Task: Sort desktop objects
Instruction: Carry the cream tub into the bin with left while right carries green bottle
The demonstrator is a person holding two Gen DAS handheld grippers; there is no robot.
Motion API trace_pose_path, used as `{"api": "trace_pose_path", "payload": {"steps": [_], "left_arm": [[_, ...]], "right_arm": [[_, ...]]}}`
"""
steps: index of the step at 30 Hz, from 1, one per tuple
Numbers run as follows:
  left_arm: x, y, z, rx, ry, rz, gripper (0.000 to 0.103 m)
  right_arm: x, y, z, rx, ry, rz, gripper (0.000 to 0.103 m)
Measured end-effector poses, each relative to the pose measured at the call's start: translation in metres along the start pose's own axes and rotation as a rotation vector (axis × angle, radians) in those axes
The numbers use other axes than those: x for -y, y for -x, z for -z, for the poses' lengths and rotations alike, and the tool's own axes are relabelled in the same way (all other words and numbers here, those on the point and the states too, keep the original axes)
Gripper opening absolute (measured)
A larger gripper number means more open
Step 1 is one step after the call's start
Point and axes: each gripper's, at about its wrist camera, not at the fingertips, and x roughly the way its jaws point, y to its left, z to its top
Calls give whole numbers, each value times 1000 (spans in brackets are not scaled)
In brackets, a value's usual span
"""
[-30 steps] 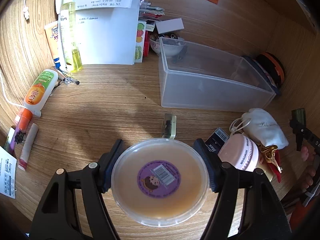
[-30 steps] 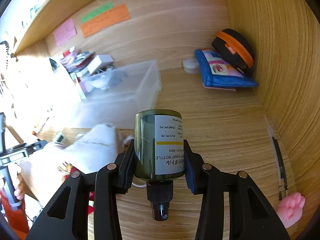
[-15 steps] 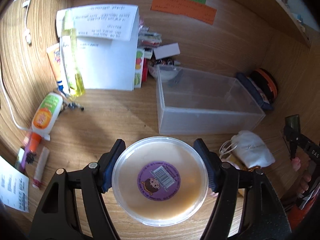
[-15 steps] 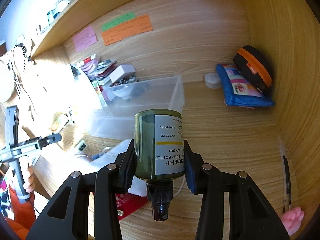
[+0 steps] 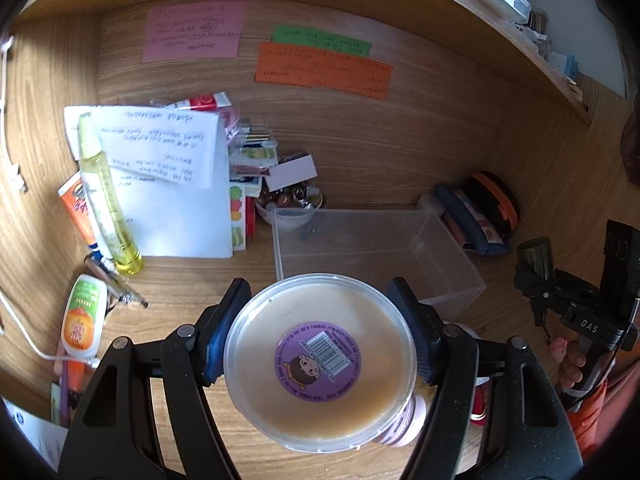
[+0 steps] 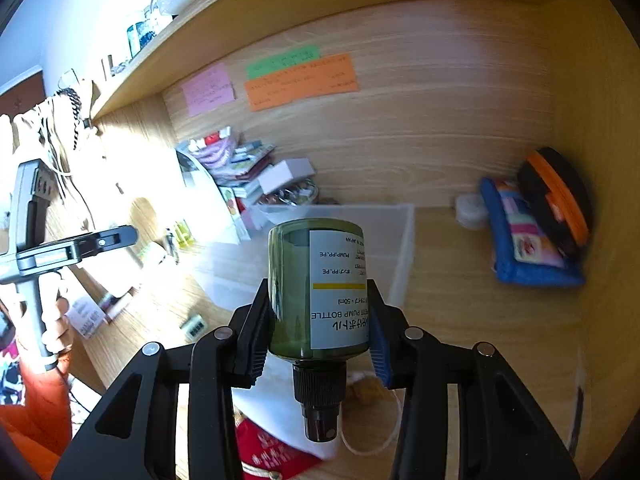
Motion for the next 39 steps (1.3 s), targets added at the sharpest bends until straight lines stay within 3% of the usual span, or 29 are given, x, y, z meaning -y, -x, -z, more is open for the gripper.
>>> {"api": "trace_pose_path", "payload": {"steps": [6,15,26,39], "left_arm": [[2,-26,-25,-28,-7,5,70],[4,-87,-50,-97,-14,-7,70],[4,-170,-45,-235,-35,-45,70],[16,-195,-33,-248,-129,-99,70]], "right_arm": [[-1,-29,-27,-22,24,-8,38],[13,-96,-51,-156,33,7,38],[19,-167,-47,-304,117,90,38],[6,-182,-38,-304,233,176,39]]}}
